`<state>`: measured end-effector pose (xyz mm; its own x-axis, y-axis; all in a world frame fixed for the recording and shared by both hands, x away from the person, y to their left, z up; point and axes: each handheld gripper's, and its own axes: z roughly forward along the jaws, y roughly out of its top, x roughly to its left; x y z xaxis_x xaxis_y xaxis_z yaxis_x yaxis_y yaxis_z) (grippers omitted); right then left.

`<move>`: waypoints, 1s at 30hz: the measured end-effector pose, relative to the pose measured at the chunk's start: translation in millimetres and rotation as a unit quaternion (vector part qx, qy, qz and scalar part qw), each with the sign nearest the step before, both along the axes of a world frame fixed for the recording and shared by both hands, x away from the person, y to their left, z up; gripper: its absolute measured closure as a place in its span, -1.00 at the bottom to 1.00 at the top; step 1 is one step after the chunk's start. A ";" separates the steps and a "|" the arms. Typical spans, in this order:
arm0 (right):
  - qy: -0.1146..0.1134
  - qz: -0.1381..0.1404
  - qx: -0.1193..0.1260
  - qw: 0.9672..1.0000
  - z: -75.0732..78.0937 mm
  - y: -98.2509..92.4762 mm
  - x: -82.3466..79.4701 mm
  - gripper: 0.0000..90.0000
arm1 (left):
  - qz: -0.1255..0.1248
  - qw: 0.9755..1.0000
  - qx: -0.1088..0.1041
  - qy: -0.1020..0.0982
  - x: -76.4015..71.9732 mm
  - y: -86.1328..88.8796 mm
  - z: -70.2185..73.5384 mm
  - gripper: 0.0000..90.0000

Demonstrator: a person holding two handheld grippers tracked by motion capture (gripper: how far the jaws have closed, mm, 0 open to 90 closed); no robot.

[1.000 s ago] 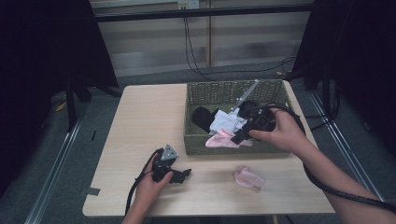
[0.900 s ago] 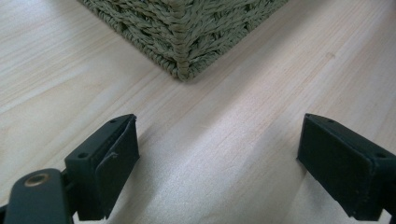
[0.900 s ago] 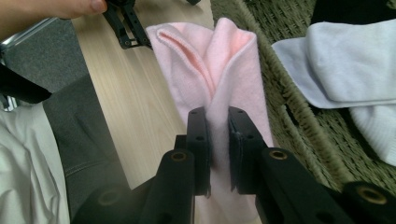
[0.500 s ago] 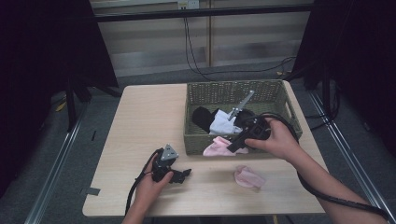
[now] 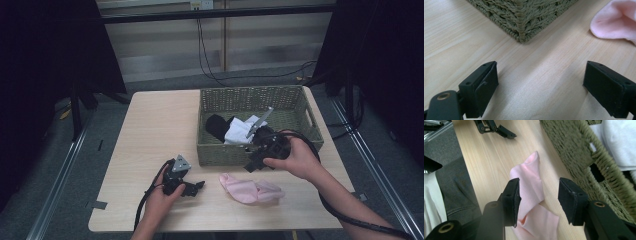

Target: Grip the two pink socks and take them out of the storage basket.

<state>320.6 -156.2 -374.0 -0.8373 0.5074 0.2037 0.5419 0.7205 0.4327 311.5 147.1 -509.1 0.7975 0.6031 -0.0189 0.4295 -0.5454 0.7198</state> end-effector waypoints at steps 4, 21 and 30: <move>0.001 -0.001 0.002 1.000 -9.5 -3.0 -2.7 0.12 | 0.001 1.000 -0.001 0.000 -0.4 0.0 0.0 -0.74; -0.005 -0.014 0.001 1.000 -36.7 -19.8 -11.7 -0.04 | 0.001 1.000 -0.001 0.000 -0.5 0.0 0.0 -0.74; -0.010 -0.015 0.002 1.000 -54.8 -25.6 -16.8 -0.10 | 0.001 1.000 -0.001 0.000 -0.5 0.0 -0.1 -0.74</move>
<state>303.8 -181.8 -428.8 -0.8258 0.5312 0.1895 0.5542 0.7020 0.4472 311.0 147.1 -509.2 0.7959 0.6051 -0.0195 0.4307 -0.5433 0.7207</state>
